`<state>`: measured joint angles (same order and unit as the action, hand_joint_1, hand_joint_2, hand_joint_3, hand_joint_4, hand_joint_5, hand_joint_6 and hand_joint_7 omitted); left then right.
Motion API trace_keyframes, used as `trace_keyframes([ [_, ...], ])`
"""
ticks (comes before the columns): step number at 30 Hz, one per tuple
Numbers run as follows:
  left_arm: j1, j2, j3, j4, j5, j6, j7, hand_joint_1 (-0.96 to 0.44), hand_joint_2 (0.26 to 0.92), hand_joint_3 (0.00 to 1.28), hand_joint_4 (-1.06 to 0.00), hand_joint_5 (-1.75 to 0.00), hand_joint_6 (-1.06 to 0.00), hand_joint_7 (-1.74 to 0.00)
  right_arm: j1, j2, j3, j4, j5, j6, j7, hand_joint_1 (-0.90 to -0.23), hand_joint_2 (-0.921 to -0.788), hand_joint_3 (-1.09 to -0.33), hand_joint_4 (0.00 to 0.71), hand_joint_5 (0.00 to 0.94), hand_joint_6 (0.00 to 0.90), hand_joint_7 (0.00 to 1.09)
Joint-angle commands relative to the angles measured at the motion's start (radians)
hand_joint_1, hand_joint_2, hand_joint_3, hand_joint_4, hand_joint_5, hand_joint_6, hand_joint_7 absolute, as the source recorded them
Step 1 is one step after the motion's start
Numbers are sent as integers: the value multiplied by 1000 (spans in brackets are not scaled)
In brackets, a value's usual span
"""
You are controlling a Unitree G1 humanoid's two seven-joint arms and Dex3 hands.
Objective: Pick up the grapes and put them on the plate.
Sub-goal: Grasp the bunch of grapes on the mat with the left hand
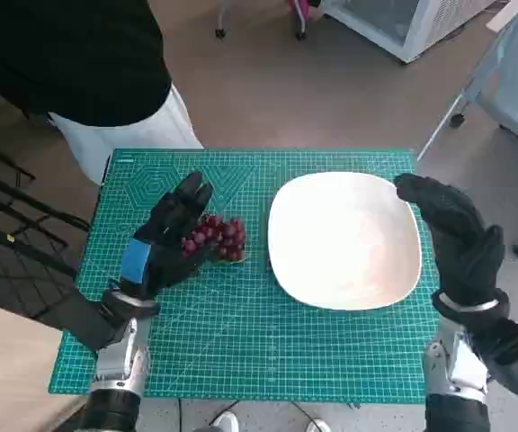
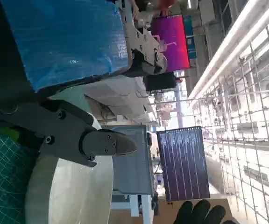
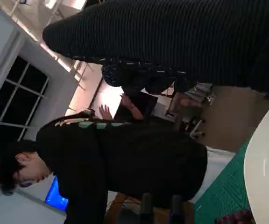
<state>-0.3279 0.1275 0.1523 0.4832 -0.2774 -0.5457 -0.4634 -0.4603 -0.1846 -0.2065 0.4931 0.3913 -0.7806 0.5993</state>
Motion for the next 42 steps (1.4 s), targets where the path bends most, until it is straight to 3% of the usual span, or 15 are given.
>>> trace_keyframes([
  [1,1,1,2,1,-5,4,-3,-266,921,217,-291,0,-394,-2,4,-2,-3,18,3,-1,10,-553,-921,-625,173,0,-1,338],
  [19,-5,1,2,1,-7,10,-4,-265,921,217,-291,0,-394,-2,-14,-2,-7,52,4,-25,18,-551,-921,-635,176,2,0,342],
  [42,-15,4,5,12,-9,9,-9,-264,921,215,-293,-1,-400,-4,-33,6,-17,82,29,-20,45,-572,-921,-628,178,2,-1,348],
])
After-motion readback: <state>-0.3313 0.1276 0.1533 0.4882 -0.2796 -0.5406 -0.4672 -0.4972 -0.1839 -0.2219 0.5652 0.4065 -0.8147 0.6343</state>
